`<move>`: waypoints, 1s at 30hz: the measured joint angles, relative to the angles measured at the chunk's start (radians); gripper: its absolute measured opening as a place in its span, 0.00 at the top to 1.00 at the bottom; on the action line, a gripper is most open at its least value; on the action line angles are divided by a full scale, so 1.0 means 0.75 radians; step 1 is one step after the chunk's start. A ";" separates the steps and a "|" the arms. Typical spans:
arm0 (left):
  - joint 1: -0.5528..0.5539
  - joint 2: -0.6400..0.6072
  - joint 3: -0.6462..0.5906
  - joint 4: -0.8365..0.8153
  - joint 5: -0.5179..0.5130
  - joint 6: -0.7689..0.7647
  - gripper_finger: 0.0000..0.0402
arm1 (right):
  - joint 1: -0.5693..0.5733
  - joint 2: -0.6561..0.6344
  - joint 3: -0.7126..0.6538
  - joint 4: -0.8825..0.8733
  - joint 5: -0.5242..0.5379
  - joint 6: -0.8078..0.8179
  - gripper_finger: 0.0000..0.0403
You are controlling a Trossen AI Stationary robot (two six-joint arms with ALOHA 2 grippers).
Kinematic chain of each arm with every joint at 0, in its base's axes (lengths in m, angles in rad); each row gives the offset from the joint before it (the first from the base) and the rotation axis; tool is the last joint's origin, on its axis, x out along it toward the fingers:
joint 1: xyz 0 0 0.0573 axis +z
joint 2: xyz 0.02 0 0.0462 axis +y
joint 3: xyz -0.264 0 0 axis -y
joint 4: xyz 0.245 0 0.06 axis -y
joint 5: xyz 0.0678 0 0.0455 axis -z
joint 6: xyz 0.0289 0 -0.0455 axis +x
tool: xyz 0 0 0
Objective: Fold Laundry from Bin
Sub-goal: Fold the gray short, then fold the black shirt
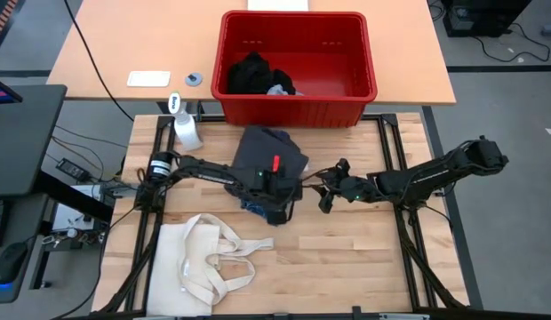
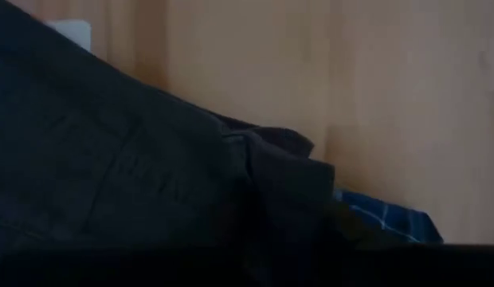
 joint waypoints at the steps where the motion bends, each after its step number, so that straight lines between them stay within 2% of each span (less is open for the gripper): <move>1: -0.007 -0.004 0.000 0.001 -0.001 0.007 0.64 | 0.000 0.000 0.000 -0.001 0.000 0.000 0.50; 7: -0.046 -0.132 0.019 -0.078 0.001 0.015 0.35 | -0.001 -0.006 0.000 0.005 0.001 -0.008 0.50; 12: -0.084 -0.257 0.019 -0.154 0.003 0.006 0.22 | -0.004 -0.011 0.000 -0.002 0.003 -0.026 0.50; 15: -0.100 -0.327 0.020 -0.201 -0.015 0.004 0.20 | -0.006 -0.011 0.000 0.004 0.009 -0.025 0.50; 17: -0.101 -0.350 0.020 -0.242 -0.098 0.019 0.20 | -0.006 -0.010 0.000 0.028 0.009 -0.031 0.50; 19: -0.086 -0.351 0.020 -0.294 -0.195 0.050 0.21 | -0.006 0.009 0.001 0.121 0.000 -0.062 0.50; 22: -0.041 -0.353 -0.012 -0.296 -0.225 0.068 0.23 | -0.010 0.097 0.002 0.273 -0.001 -0.144 0.50; 26: 0.007 -0.414 -0.235 -0.207 -0.227 0.102 0.27 | -0.032 0.232 0.002 0.401 -0.024 -0.188 0.50; 30: 0.062 -0.624 -0.580 0.083 -0.231 0.151 0.30 | -0.034 0.308 0.001 0.457 -0.027 -0.189 0.50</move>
